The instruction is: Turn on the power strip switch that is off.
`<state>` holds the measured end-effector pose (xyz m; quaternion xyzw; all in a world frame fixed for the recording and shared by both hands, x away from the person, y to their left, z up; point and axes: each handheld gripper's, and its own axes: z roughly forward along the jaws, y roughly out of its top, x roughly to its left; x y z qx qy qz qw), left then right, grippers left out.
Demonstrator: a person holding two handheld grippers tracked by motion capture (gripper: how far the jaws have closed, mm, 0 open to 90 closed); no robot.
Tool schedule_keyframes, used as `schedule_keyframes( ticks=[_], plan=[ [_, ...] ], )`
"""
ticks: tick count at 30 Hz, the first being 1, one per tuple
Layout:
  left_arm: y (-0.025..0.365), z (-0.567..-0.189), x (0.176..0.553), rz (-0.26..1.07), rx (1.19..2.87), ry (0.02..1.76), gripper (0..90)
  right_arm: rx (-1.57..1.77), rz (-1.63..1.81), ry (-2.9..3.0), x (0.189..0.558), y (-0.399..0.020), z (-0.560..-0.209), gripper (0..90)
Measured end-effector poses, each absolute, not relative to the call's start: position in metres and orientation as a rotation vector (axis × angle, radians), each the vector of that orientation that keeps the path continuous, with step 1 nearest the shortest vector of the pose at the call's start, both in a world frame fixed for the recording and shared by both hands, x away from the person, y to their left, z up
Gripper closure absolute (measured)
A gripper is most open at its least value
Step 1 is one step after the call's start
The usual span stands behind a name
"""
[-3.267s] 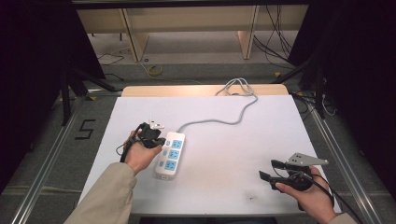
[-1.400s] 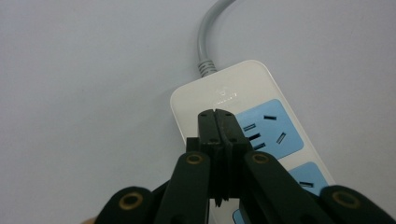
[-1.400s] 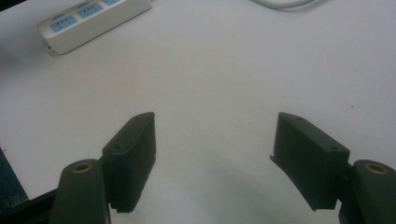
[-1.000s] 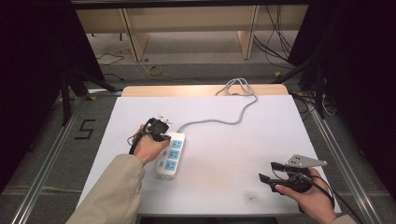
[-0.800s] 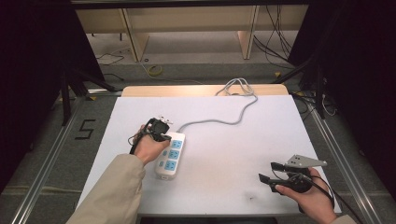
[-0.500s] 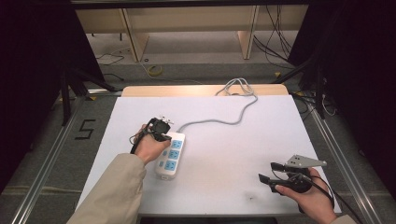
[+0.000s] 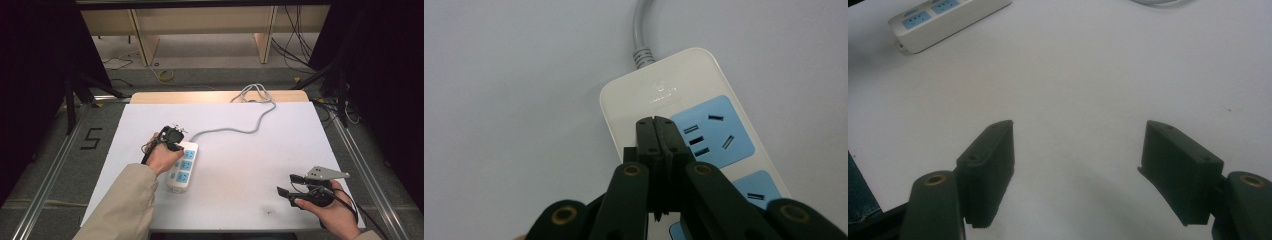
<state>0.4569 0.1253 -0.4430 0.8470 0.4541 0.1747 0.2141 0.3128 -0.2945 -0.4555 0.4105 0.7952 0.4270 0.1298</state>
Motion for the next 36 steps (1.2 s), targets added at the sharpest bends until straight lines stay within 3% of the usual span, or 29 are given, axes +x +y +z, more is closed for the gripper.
schedule_keyframes(
  ticks=[9,12,36],
  plan=[
    [0.1244,-0.4423,0.457,0.514,2.362,1.293,90.0,1.191,1.24,2.313,0.3125,-0.2947,-0.4554,29.9],
    [0.1256,-0.4422,0.4578,0.413,2.325,1.292,90.0,1.191,1.241,2.308,0.3127,-0.2948,-0.4551,29.9],
    [0.1256,-0.4402,0.4584,0.456,2.337,1.311,90.0,1.184,1.242,2.309,0.3123,-0.2949,-0.455,29.9]
  ],
)
